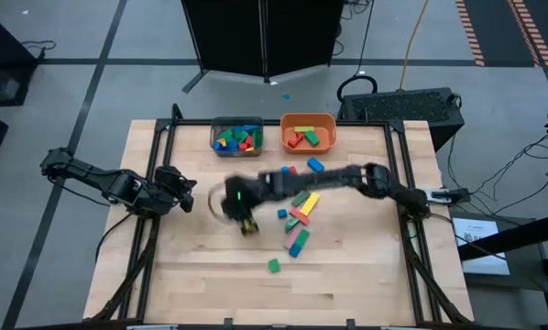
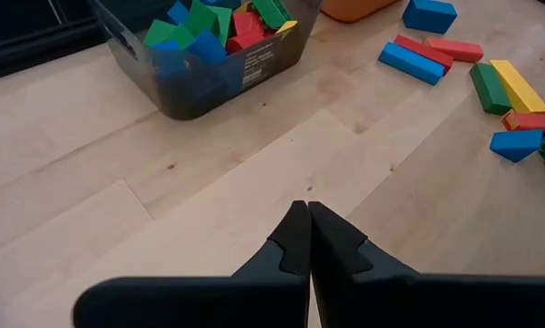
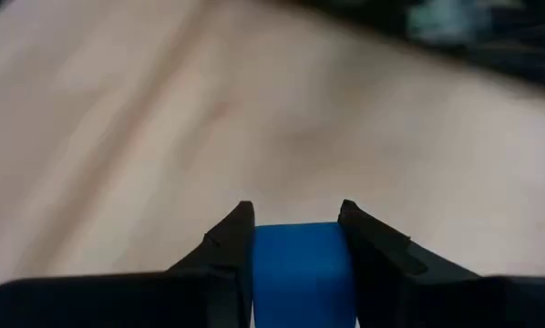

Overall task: Sort blocks by size
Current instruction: Put the small blue block into the black bin, then put the green triangular block into the black bin

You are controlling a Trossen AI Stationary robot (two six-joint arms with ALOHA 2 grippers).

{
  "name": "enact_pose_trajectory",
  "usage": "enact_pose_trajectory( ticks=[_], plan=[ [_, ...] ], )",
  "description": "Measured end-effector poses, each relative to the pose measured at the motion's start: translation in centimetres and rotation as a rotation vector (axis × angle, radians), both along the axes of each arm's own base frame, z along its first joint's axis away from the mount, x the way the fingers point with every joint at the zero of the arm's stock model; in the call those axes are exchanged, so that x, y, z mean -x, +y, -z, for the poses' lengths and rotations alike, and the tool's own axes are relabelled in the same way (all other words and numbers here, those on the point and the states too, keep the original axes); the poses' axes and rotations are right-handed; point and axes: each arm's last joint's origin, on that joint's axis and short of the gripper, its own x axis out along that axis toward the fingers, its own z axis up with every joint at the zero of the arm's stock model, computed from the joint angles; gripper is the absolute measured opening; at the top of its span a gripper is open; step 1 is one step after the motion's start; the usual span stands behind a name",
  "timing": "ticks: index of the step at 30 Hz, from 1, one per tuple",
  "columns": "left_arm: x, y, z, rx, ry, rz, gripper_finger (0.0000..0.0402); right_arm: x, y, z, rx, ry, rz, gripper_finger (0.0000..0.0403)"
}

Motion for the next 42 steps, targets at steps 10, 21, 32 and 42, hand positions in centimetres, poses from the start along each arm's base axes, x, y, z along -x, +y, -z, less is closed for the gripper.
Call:
enact_pose_trajectory(
  ticks=[10, 21, 32, 42],
  plan=[
    [0.1, 0.0, 0.1, -0.012, 0.015, 0.003, 0.0, 1.2, -16.5, -2.7, -0.097, -0.162, 0.488, 0.011],
    [0.2, 0.2, 0.1, -0.043, 0.022, -0.015, 0.0, 2.9, -23.0, -0.4, -0.161, -0.137, 0.678, 0.0156],
    [0.2, 0.2, 0.1, -0.043, 0.024, -0.014, 0.0, 3.0, -22.1, -1.2, -0.228, -0.092, 0.591, 0.0315],
    [0.3, 0.2, 0.2, -0.035, 0.031, -0.013, 0.0, 2.8, -6.0, -2.8, -0.438, 0.317, 0.066, 0.0279]
  ],
)
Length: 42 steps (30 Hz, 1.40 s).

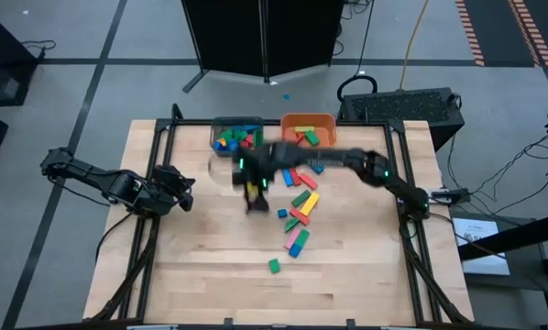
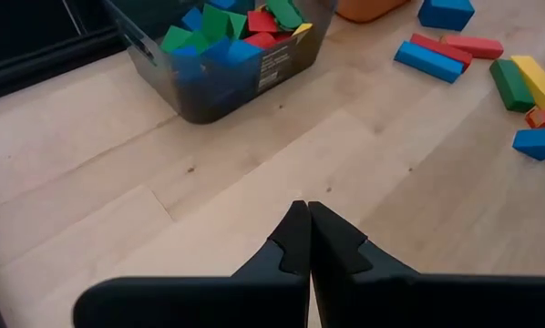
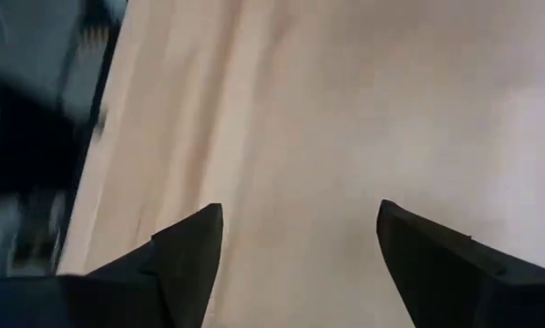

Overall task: Sort blocks by size
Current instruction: Put the green triangular block into the black bin

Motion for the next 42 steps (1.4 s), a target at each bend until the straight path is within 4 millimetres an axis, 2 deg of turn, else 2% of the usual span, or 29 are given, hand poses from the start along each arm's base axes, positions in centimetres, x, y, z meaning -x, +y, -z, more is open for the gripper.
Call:
enact_pose_trajectory(
  ticks=[3, 6, 12, 16, 25, 32, 36, 40, 42],
  plan=[
    [0.0, 0.0, 0.0, 0.001, 0.001, 0.0, 0.0, 0.8, 5.7, 1.1, 0.084, 0.088, -0.164, 0.0277],
    [0.0, 0.0, 0.0, 0.001, 0.001, 0.001, 0.0, 2.0, 9.9, 2.6, 0.123, 0.184, -0.289, 0.0277],
    [0.0, 0.0, 0.0, 0.001, 0.002, 0.0, 0.0, 3.0, 14.9, 4.2, 0.324, 0.182, -0.408, 0.0277],
    [0.0, 0.0, 0.0, 0.002, 0.001, 0.0, 0.0, 3.2, 17.0, 6.2, 0.315, 0.162, -0.387, 0.0277],
    [0.0, -0.1, 0.1, 0.027, 0.01, 0.016, 0.0, 4.3, 19.1, 10.4, 0.249, 0.224, -0.249, 0.0277],
    [0.0, -0.1, 0.0, 0.029, 0.006, 0.015, 0.0, 4.6, 19.4, 11.9, 0.264, 0.229, -0.119, 0.0271],
    [0.0, -0.1, 0.0, 0.031, 0.005, 0.016, 0.0, 4.9, 19.3, 12.3, 0.321, 0.233, -0.079, 0.0232],
    [0.0, -0.1, 0.1, 0.037, 0.005, 0.018, 0.0, 4.8, 19.2, 12.4, 0.342, 0.227, -0.063, 0.0155],
    [0.0, -0.1, 0.1, 0.042, 0.001, 0.012, 0.0, 4.7, 19.2, 12.4, 0.337, 0.217, -0.06, 0.0152]
  ],
)
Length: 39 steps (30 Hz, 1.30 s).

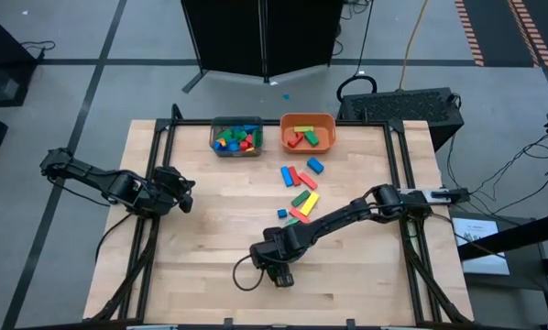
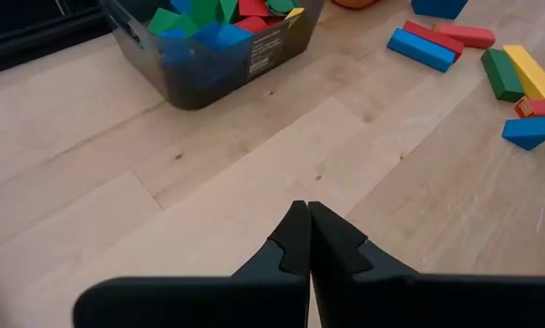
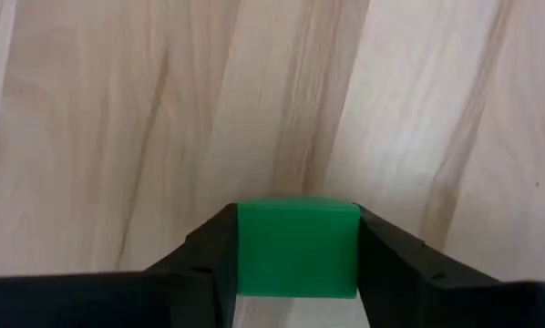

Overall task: Sort blocks by size
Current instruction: Put the green triangular block into the black bin

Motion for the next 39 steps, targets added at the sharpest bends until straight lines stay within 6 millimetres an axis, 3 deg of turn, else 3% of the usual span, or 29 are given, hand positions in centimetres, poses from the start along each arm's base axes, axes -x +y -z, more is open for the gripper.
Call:
enact_pose_trajectory(
  ticks=[6, 11, 14, 19, 24, 27, 30, 37, 39],
  plan=[
    [0.0, 0.0, 0.0, 0.008, -0.005, -0.008, 0.0, -1.2, -1.5, -1.3, 0.032, -0.024, -0.032, 0.0152],
    [0.0, 0.0, 0.0, 0.008, -0.005, -0.008, 0.0, -3.7, -6.1, -4.6, 0.064, -0.122, -0.001, 0.0152],
    [0.1, 0.0, 0.1, 0.004, 0.005, -0.007, 0.0, -5.1, -10.0, -7.2, 0.061, -0.206, 0.058, 0.0152],
    [0.1, 0.0, 0.0, -0.006, 0.003, -0.011, 0.0, -7.0, -18.8, -11.4, 0.145, -0.45, 0.257, 0.0152],
    [0.1, 0.1, 0.0, -0.032, -0.004, -0.024, 0.0, -7.1, -26.7, -13.4, 0.096, -0.667, 0.518, 0.0152],
    [0.1, 0.1, 0.0, -0.034, -0.005, -0.026, 0.0, -6.8, -30.1, -13.6, 0.072, -0.75, 0.633, 0.0152],
    [0.1, 0.1, 0.0, -0.035, -0.006, -0.027, 0.0, -6.5, -32.4, -13.1, 0.053, -0.769, 0.705, 0.0152],
    [0.1, 0.2, -0.1, -0.064, -0.017, -0.047, 0.0, -6.3, -35.3, -9.1, 0.044, -0.669, 0.788, 0.0152],
    [0.1, 0.2, -0.1, -0.069, -0.02, -0.05, 0.0, -6.4, -35.7, -8.3, 0.029, -0.653, 0.811, 0.0181]
  ],
)
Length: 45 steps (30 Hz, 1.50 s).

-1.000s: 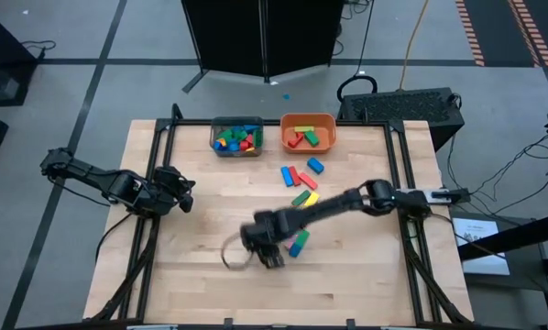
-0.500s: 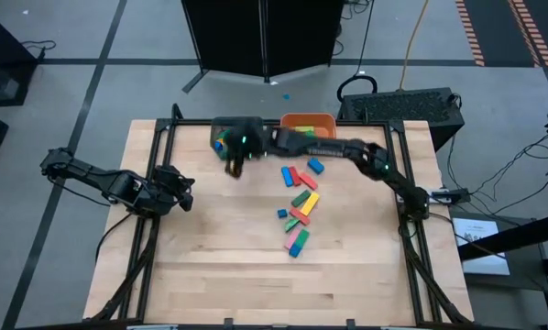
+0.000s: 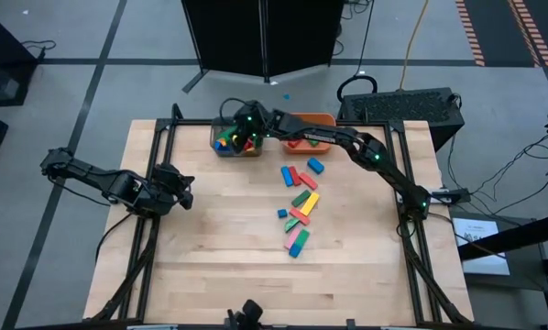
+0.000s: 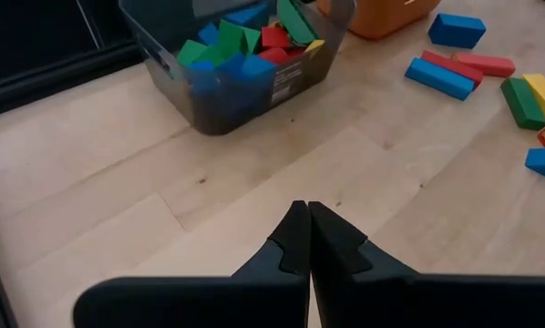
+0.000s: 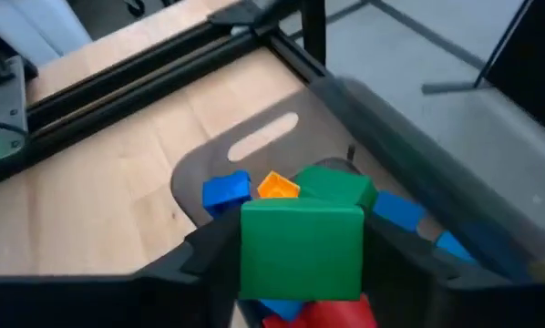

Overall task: Sort blocks by size
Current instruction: Put the green triangular block into the black bin, then put the small blue block into the black bin

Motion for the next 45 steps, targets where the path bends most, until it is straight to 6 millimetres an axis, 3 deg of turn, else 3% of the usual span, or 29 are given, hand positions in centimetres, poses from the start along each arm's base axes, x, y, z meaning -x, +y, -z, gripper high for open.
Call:
enact_pose_trajectory(
  ticks=[4, 7, 10, 13, 16, 20, 23, 29, 37, 45],
  plan=[
    [0.0, 0.0, 0.0, 0.0, 0.0, 0.0, 0.0, 0.1, -0.5, -0.1, -0.054, -0.037, 0.046, 0.0289],
    [0.0, 0.0, 0.0, -0.001, 0.0, 0.0, 0.0, 0.2, -0.8, -1.0, -0.042, -0.086, 0.056, 0.0337],
    [0.0, 0.0, 0.0, -0.001, 0.0, -0.001, 0.0, 0.5, -1.2, -2.6, -0.037, -0.122, 0.066, 0.0347],
    [0.0, 0.0, 0.0, -0.001, 0.0, -0.001, 0.0, 0.8, -0.7, -4.6, -0.145, -0.14, -0.071, 0.0335],
    [0.0, 0.0, 0.0, 0.0, 0.001, 0.0, 0.0, 0.4, 2.6, -5.5, -0.243, -0.066, -0.264, 0.0319],
    [0.0, 0.0, 0.0, -0.001, 0.001, 0.0, 0.0, 0.9, 9.3, -3.2, -0.222, 0.304, -0.469, 0.0304],
    [0.0, 0.0, 0.0, -0.001, 0.002, 0.0, 0.0, 1.8, 13.1, -0.6, -0.136, 0.574, -0.55, 0.0298],
    [0.0, 0.0, 0.0, -0.001, 0.001, 0.0, 0.0, 2.6, 18.7, 3.5, -0.146, 0.756, -0.651, 0.0297],
    [0.0, 0.0, 0.0, 0.012, 0.007, 0.009, 0.0, 4.0, 20.5, 6.7, -0.128, 0.896, -0.602, 0.0297],
    [0.0, 0.0, 0.0, 0.014, 0.008, 0.011, 0.0, 5.0, 20.5, 7.7, -0.126, 0.973, -0.555, 0.0288]
  ],
)
